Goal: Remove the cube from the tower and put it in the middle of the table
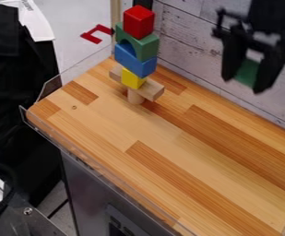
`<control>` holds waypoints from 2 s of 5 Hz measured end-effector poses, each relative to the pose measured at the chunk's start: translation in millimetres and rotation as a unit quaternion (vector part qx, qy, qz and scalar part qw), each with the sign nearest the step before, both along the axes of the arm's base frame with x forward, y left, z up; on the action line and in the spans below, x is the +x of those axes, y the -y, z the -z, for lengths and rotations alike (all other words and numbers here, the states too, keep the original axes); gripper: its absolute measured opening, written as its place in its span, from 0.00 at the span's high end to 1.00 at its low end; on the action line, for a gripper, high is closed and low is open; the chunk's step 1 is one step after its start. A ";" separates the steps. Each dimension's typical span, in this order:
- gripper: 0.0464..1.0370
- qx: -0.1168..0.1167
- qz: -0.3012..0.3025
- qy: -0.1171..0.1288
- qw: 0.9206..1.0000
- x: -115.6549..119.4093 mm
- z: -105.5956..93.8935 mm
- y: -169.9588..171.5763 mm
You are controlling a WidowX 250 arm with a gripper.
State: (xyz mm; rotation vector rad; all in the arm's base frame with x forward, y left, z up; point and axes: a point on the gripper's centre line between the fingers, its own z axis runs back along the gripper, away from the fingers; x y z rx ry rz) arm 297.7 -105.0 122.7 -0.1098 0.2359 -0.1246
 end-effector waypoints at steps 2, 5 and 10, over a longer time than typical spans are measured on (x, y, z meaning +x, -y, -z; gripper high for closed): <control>0.51 0.016 -0.005 -0.071 0.997 7.8 63.6 1.0; 0.51 -0.011 -0.076 -0.133 0.988 -10.4 105.5 -23.5; 0.51 -0.088 -0.060 -0.112 0.988 12.3 110.5 -11.4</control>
